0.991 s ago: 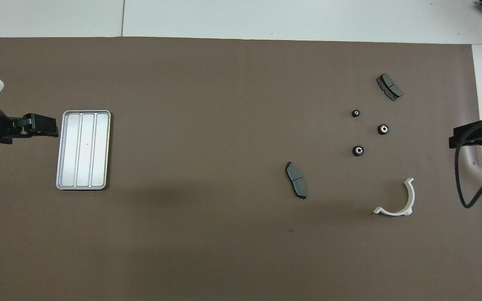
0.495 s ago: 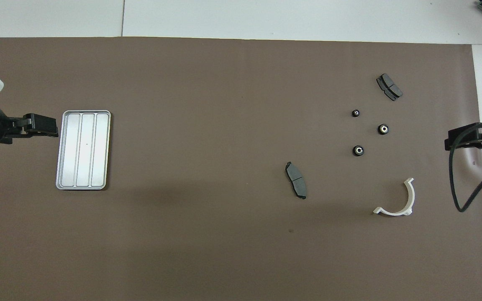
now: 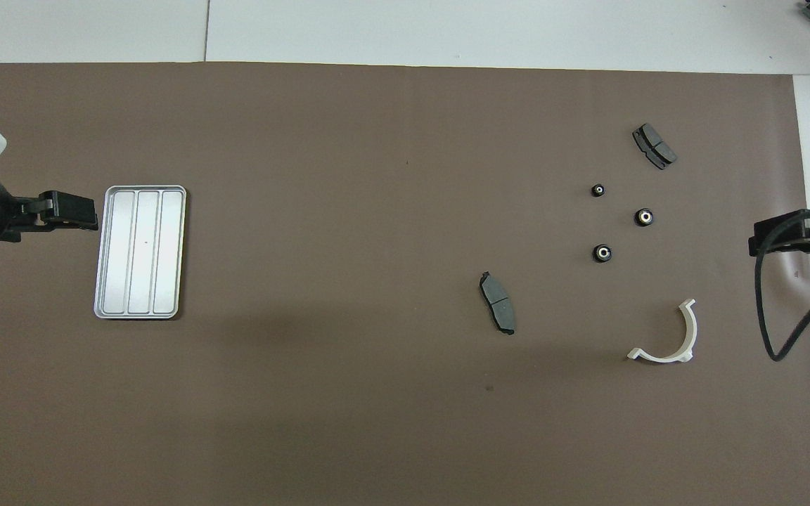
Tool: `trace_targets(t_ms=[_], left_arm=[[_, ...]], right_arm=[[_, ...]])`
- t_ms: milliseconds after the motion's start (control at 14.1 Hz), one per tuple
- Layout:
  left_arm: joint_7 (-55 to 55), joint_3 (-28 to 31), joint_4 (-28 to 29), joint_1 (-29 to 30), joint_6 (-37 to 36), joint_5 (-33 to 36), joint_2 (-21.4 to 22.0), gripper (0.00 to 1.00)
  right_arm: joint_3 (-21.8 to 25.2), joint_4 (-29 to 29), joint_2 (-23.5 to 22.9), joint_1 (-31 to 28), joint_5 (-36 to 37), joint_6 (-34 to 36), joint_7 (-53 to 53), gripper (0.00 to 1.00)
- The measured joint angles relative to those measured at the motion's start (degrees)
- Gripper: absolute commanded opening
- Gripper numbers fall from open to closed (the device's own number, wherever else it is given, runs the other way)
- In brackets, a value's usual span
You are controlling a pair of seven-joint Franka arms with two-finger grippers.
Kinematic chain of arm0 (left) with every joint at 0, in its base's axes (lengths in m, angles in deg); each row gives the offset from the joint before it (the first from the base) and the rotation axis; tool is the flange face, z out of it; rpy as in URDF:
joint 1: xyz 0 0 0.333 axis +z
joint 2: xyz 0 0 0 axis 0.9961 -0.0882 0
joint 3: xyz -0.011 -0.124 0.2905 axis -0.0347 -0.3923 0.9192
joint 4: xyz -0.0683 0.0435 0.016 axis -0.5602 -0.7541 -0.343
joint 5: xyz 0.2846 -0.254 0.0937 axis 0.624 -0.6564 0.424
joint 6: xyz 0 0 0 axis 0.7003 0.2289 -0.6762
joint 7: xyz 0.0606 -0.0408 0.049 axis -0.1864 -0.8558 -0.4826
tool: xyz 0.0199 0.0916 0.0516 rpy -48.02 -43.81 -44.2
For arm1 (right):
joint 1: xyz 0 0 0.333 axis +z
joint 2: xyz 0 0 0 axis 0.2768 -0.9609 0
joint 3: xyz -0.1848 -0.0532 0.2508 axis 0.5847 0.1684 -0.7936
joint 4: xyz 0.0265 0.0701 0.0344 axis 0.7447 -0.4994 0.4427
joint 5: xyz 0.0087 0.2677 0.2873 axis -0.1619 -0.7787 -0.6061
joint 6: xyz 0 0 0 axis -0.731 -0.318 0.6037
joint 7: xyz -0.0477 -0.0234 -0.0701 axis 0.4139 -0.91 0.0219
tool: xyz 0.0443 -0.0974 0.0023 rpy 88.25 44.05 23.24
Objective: Place bearing gear from tray to pile
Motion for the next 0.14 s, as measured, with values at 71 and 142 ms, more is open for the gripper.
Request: trace_targets(t_ms=[71,142], left_arm=[[0.0,0.0,0.0,0.0,0.0,0.0,0.0,1.0],[0.0,0.0,0.0,0.0,0.0,0.0,0.0,1.0]], right_arm=[[0.0,0.0,0.1,0.0,0.0,0.1,0.0,1.0],[0.0,0.0,0.1,0.0,0.0,0.1,0.0,1.0]])
